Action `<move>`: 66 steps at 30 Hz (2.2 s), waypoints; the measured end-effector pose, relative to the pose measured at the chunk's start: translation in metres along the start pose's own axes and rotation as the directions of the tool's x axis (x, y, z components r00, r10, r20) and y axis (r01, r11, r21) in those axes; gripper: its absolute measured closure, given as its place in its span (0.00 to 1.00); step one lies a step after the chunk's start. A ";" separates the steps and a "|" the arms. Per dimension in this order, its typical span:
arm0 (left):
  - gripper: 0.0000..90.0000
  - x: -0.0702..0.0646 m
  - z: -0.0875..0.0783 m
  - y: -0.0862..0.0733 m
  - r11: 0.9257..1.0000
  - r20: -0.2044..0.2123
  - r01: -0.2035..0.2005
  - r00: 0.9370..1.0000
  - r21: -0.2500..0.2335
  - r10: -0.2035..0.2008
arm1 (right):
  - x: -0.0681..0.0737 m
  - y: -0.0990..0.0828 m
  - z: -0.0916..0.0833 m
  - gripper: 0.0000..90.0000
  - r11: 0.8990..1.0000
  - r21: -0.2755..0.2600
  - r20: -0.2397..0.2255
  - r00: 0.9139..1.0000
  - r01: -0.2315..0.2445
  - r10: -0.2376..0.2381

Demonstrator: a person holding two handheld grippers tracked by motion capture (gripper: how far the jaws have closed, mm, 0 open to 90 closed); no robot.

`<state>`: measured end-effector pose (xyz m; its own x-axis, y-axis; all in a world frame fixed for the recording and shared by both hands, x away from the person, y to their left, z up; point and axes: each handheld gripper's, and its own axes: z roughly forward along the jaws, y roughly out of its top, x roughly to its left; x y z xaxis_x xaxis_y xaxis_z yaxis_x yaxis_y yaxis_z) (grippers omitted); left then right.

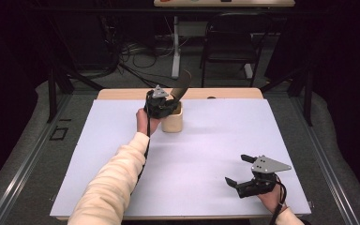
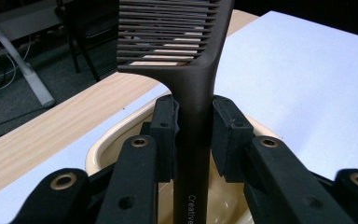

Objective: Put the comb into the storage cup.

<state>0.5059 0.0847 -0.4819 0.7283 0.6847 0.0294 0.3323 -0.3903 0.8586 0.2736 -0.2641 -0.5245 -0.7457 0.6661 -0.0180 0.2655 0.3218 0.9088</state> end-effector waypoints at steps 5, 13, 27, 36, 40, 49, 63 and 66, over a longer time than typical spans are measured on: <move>0.80 0.000 0.003 0.000 1.000 -0.005 -0.011 1.000 0.017 0.011 | 0.000 0.000 0.000 0.00 1.000 -0.001 0.002 1.000 0.000 0.000; 0.80 0.001 0.004 0.001 0.999 -0.003 -0.023 1.000 0.036 0.023 | 0.000 0.000 0.000 0.00 1.000 -0.002 0.001 1.000 0.000 0.000; 0.80 -0.001 0.010 0.001 0.996 0.001 -0.053 0.999 0.066 0.053 | 0.000 0.000 0.000 0.00 1.000 0.000 0.000 1.000 -0.002 0.002; 0.79 -0.001 0.007 0.002 0.993 -0.003 -0.067 0.998 0.096 0.067 | 0.000 0.000 0.000 0.00 1.000 -0.001 -0.001 1.000 0.000 0.000; 0.79 0.000 0.006 0.002 0.993 -0.005 -0.063 0.998 0.095 0.064 | 0.000 0.000 0.000 0.00 1.000 0.001 0.001 1.000 -0.003 0.003; 0.52 0.000 0.002 0.004 0.996 -0.009 -0.044 0.999 0.079 0.045 | 0.000 0.000 0.001 0.00 1.000 0.004 0.004 1.000 -0.001 0.001; 0.09 -0.004 -0.032 0.011 0.998 0.008 -0.016 1.000 0.056 0.015 | -0.001 0.000 0.000 0.00 1.000 0.002 0.003 1.000 -0.002 0.002; 0.04 -0.007 -0.036 0.010 0.997 0.006 -0.027 1.000 0.074 0.026 | -0.001 0.000 0.001 0.00 1.000 0.002 0.003 1.000 -0.004 0.004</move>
<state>0.4829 0.0981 -0.4555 0.7402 0.6706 0.0490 0.3563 -0.4530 0.8172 0.2748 -0.2643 -0.5249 -0.7427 0.6694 -0.0151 0.2701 0.3202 0.9080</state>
